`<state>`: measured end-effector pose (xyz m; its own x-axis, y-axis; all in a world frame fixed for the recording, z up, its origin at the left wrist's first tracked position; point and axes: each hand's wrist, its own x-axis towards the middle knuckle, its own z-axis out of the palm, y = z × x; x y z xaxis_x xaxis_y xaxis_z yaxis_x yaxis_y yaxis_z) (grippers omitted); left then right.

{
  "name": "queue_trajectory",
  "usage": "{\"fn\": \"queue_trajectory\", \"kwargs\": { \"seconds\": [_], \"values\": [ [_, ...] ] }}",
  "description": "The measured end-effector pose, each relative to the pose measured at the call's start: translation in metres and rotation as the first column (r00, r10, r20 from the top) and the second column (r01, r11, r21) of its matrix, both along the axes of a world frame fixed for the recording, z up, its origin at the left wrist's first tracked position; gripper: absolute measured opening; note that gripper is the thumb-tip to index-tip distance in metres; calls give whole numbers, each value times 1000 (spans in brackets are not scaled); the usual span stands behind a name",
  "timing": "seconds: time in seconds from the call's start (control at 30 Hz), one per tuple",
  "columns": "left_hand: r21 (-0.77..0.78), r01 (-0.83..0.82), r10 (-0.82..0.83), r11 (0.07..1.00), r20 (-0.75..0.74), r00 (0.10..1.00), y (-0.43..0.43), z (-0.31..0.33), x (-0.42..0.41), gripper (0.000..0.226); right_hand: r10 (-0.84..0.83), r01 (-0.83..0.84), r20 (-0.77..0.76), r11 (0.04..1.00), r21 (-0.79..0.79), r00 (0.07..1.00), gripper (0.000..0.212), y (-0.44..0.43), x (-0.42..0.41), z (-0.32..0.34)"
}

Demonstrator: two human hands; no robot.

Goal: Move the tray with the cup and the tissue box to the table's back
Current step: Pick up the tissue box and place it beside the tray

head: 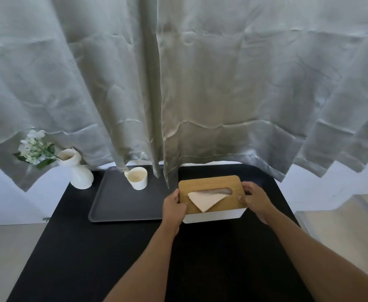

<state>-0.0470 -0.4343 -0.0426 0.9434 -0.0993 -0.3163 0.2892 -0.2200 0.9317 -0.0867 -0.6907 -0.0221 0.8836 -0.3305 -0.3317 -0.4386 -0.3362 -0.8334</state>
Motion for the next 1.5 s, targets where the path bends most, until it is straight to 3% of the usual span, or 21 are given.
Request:
{"fn": "queue_trajectory", "kwargs": {
  "seconds": [0.4,0.63,0.9,1.5],
  "values": [
    [75,-28,32,997,-48,998,-23,-18,66,55,44,-44,0,997,57,999,45,-22,75,-20],
    [167,12,-14,986,10,1000,-30,-28,110,51,28,-27,-16,999,22,999,43,-26,110,-33],
    [112,70,-72,991,8,997,-34,-38,165,62,-43,43,-27,999,-10,999,45,-27,151,-44],
    [55,66,-62,996,-70,996,-39,-48,206,54,-56,54,-74,998,-27,996,53,-26,190,-56]
  ]
}}
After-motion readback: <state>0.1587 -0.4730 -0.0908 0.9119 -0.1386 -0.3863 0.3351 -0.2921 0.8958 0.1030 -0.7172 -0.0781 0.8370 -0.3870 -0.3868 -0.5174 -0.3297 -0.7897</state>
